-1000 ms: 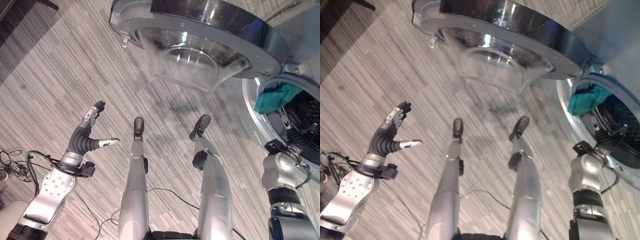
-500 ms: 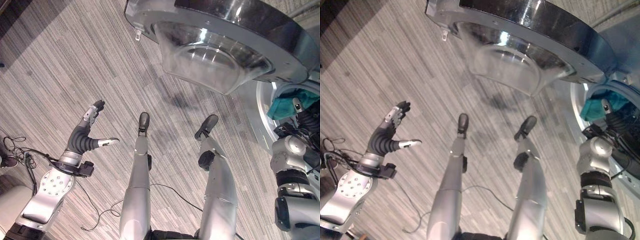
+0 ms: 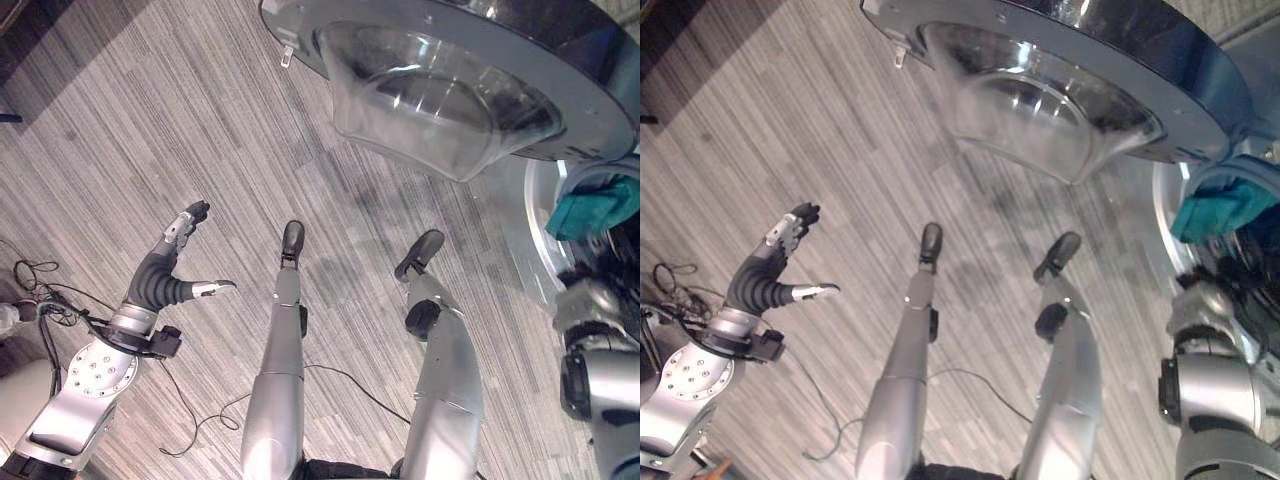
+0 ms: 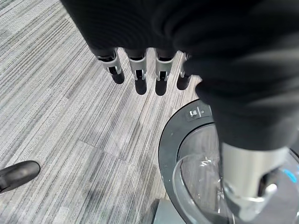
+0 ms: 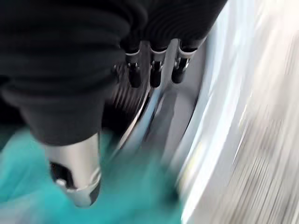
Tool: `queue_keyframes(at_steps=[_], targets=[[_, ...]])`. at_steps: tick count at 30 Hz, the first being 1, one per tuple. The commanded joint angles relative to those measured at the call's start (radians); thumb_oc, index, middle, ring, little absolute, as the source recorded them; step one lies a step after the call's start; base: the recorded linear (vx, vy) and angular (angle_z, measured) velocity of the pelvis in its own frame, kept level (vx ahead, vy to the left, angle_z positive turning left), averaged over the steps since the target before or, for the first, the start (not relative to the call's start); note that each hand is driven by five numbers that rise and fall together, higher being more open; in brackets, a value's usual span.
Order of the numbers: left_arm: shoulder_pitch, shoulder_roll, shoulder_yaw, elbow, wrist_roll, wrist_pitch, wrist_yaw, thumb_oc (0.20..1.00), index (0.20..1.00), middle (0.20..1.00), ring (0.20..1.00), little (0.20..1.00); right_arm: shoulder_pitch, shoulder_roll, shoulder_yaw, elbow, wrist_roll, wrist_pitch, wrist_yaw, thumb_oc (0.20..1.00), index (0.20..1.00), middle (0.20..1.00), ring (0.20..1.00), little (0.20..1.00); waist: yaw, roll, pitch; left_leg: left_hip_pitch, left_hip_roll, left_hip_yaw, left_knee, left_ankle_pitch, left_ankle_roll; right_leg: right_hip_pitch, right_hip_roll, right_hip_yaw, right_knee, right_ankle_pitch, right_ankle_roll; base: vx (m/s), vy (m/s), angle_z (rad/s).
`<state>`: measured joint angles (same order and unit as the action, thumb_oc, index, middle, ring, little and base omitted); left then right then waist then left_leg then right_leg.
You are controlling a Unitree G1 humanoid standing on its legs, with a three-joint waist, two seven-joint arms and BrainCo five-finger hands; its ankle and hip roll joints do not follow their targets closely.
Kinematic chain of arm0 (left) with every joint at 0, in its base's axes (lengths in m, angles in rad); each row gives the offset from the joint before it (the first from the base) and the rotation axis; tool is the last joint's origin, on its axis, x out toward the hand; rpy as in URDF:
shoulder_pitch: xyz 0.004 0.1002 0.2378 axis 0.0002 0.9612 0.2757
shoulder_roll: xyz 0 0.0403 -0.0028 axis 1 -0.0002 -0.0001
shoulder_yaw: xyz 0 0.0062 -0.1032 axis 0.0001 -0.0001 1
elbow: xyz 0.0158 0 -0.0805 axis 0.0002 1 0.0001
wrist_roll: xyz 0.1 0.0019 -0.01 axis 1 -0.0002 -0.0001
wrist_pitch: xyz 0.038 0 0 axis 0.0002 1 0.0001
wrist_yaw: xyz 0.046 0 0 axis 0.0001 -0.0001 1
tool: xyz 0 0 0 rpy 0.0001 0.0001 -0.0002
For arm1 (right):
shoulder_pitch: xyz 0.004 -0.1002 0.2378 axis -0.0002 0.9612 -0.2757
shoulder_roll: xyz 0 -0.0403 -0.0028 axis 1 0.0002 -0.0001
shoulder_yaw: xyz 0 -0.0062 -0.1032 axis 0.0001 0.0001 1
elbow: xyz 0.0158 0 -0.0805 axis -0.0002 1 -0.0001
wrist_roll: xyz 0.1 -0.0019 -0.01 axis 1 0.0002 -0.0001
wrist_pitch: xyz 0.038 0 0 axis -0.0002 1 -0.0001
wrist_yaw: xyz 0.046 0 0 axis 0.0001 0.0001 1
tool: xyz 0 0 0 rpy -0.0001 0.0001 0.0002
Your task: Grab the laundry basket,head to the washer,open it,put in the laundry and shut it.
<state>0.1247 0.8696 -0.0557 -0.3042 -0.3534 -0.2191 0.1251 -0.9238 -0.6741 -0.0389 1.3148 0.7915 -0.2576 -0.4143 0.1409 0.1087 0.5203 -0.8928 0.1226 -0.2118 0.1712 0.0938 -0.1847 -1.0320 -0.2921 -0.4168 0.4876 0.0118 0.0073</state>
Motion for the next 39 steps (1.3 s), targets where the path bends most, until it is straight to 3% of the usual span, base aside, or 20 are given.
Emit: queue_keyframes(at_steps=[1, 8, 9, 10, 13, 16, 18, 20, 24, 26, 27, 28, 29, 30, 31, 34, 39], targets=[[0.024, -0.003, -0.016, -0.019, -0.027, -0.045, -0.005, 1.0, 1.0, 1.0, 1.0, 1.0, 0.025, -0.042, 0.059, -0.045, 0.015, -0.012, 0.005, 1.0, 1.0, 1.0, 1.0, 1.0, 0.009, 0.051, -0.001, -0.083, 0.043, 0.009, -0.038, -0.011, -0.002, 0.084, 0.013, 0.074, -0.009, -0.214, 0.112, 0.0, 0.0, 0.0], [-0.004, -0.001, -0.046, -0.003, -0.036, -0.044, -0.014, 1.0, 1.0, 1.0, 1.0, 1.0, -0.073, -0.017, 0.076, -0.043, 0.049, -0.024, 0.007, 1.0, 1.0, 1.0, 1.0, 1.0, 0.034, 0.061, -0.002, -0.094, 0.037, -0.008, -0.045, -0.005, -0.008, 0.096, 0.012, 0.048, -0.009, -0.225, 0.111, 0.02, -0.022, 0.06], [-0.004, 0.003, -0.045, -0.001, -0.037, -0.043, -0.014, 1.0, 1.0, 1.0, 1.0, 1.0, -0.079, -0.018, 0.06, -0.038, 0.073, -0.028, 0.008, 0.501, 0.501, 0.501, 0.501, 0.501, 0.037, 0.064, -0.005, -0.099, 0.035, -0.011, -0.053, -0.002, -0.009, 0.092, 0.013, 0.045, -0.007, -0.227, 0.11, 0.03, -0.006, 0.13], [-0.006, 0.005, -0.043, 0.001, -0.034, -0.041, -0.014, 1.0, 1.0, 1.0, 1.0, 1.0, -0.083, -0.023, 0.053, -0.031, 0.083, -0.029, 0.009, 0.2, 0.2, 0.2, 0.2, 0.2, 0.038, 0.063, -0.008, -0.101, 0.035, -0.012, -0.056, -0.001, -0.01, 0.09, 0.013, 0.044, -0.008, -0.228, 0.11, 0.04, 0.032, 0.11], [0.0, -0.005, -0.039, 0.014, -0.036, -0.031, -0.006, 1.0, 1.0, 1.0, 1.0, 1.0, -0.086, -0.051, 0.071, -0.125, 0.086, -0.06, -0.013, 0.2, 0.2, 0.2, 0.2, 0.2, 0.019, 0.031, -0.016, -0.1, 0.038, -0.007, -0.046, -0.011, -0.003, 0.09, 0.023, 0.061, -0.018, -0.213, 0.107, 0.02, 0.045, 0.02], [-0.002, -0.002, -0.045, 0.021, -0.04, -0.026, -0.009, 1.0, 1.0, 1.0, 1.0, 1.0, -0.07, -0.07, 0.064, -0.218, 0.065, -0.086, -0.041, 0.2, 0.2, 0.2, 0.2, 0.2, 0.005, 0.019, -0.014, -0.08, 0.038, 0.0, -0.042, -0.018, 0.003, 0.111, 0.027, 0.07, -0.031, -0.202, 0.107, 0.0, 0.031, -0.05], [0.001, 0.006, -0.055, 0.031, -0.049, -0.02, -0.019, 1.0, 1.0, 1.0, 1.0, 1.0, -0.021, -0.141, -0.004, -0.373, -0.001, -0.132, -0.115, 0.2, 0.2, 0.2, 0.2, 0.2, -0.021, -0.005, -0.029, -0.037, 0.041, 0.01, -0.04, -0.025, 0.004, 0.167, 0.031, 0.069, -0.07, -0.189, 0.11, 0.0, 0.031, -0.14], [-0.001, 0.015, -0.059, 0.033, -0.051, -0.023, -0.02, 1.0, 1.0, 1.0, 1.0, 1.0, -0.015, -0.177, -0.031, -0.404, -0.034, -0.137, -0.151, 0.2, 0.2, 0.2, 0.2, 0.2, -0.022, -0.011, -0.034, -0.015, 0.043, 0.012, -0.039, -0.031, 0.005, 0.195, 0.036, 0.068, -0.089, -0.183, 0.111, 0.0, 0.003, -0.16], [-0.007, 0.044, -0.079, 0.017, -0.063, -0.022, -0.022, 1.0, 1.0, 1.0, 1.0, 1.0, -0.119, -0.278, 0.026, -0.313, -0.091, -0.089, -0.2, 0.2, 0.2, 0.2, 0.2, 0.2, -0.008, -0.016, -0.04, -0.001, 0.047, 0.016, -0.024, -0.034, 0.007, 0.213, 0.039, 0.073, -0.098, -0.182, 0.111, -0.01, 0.001, -0.12], [-0.008, 0.062, -0.089, 0.011, -0.06, -0.021, -0.017, 1.0, 1.0, 1.0, 1.0, 1.0, -0.175, -0.324, 0.1, -0.185, -0.18, -0.005, -0.232, 0.2, 0.2, 0.2, 0.2, 0.2, 0.005, -0.013, -0.039, -0.005, 0.049, 0.016, -0.023, -0.03, 0.007, 0.206, 0.036, 0.074, -0.088, -0.186, 0.109, 0.0, 0.0, 0.0], [-0.009, 0.081, -0.098, -0.003, -0.059, -0.018, -0.02, 1.0, 1.0, 1.0, 1.0, 1.0, -0.249, -0.347, 0.198, -0.021, -0.191, 0.079, -0.168, 0.875, 0.875, 0.875, 0.875, 0.875, 0.018, -0.014, -0.038, -0.011, 0.052, 0.018, -0.024, -0.025, 0.007, 0.199, 0.037, 0.076, -0.084, -0.187, 0.108, 0.0, 0.0, 0.0], [-0.009, 0.078, -0.098, -0.003, -0.06, -0.018, -0.02, 1.0, 1.0, 1.0, 1.0, 1.0, -0.273, -0.352, 0.217, 0.0, -0.185, 0.078, -0.156, 0.875, 0.875, 0.875, 0.875, 0.875, 0.017, -0.012, -0.038, -0.012, 0.052, 0.019, -0.024, -0.025, 0.007, 0.197, 0.037, 0.077, -0.084, -0.187, 0.108, -0.03, -0.033, 0.01], [-0.014, 0.093, -0.099, -0.005, -0.068, -0.008, -0.05, 1.0, 1.0, 1.0, 1.0, 1.0, -0.316, -0.356, 0.316, 0.172, -0.165, 0.185, -0.015, 1.0, 1.0, 1.0, 1.0, 1.0, 0.028, -0.015, -0.032, -0.021, 0.056, 0.019, -0.024, -0.02, 0.007, 0.187, 0.036, 0.077, -0.079, -0.189, 0.105, 0.0, 0.0, 0.0], [-0.016, 0.085, -0.097, -0.005, -0.07, -0.007, -0.052, 1.0, 1.0, 1.0, 1.0, 1.0, -0.358, -0.361, 0.352, 0.204, -0.16, 0.183, 0.008, 1.0, 1.0, 1.0, 1.0, 1.0, 0.024, -0.01, -0.031, -0.023, 0.057, 0.02, -0.024, -0.021, 0.006, 0.183, 0.037, 0.079, -0.079, -0.189, 0.104, -0.02, -0.053, 0.01], [-0.016, 0.079, -0.083, -0.017, -0.062, 0.007, -0.087, 1.0, 1.0, 1.0, 1.0, 1.0, -0.373, -0.334, 0.388, 0.325, -0.156, 0.25, 0.078, 1.0, 1.0, 1.0, 1.0, 1.0, 0.024, -0.003, -0.029, -0.032, 0.058, 0.016, -0.023, -0.018, 0.005, 0.179, 0.038, 0.075, -0.078, -0.191, 0.103, 0.0, -0.047, 0.01], [-0.006, 0.074, -0.056, -0.025, -0.059, 0.025, -0.085, 1.0, 1.0, 1.0, 1.0, 1.0, -0.368, -0.336, 0.343, 0.358, -0.141, 0.238, 0.055, 1.0, 1.0, 1.0, 1.0, 1.0, 0.021, -0.001, -0.036, -0.033, 0.053, 0.013, -0.025, -0.017, 0.006, 0.179, 0.038, 0.076, -0.077, -0.189, 0.104, 0.0, -0.017, 0.04], [-0.005, 0.053, -0.044, -0.013, -0.059, 0.02, -0.077, 1.0, 1.0, 1.0, 1.0, 1.0, -0.267, -0.305, 0.266, 0.256, -0.115, 0.17, 0.02, 1.0, 1.0, 1.0, 1.0, 1.0, 0.01, -0.006, -0.04, -0.023, 0.053, 0.015, -0.032, -0.018, 0.005, 0.198, 0.043, 0.074, -0.096, -0.182, 0.108, -0.01, 0.002, 0.0]])
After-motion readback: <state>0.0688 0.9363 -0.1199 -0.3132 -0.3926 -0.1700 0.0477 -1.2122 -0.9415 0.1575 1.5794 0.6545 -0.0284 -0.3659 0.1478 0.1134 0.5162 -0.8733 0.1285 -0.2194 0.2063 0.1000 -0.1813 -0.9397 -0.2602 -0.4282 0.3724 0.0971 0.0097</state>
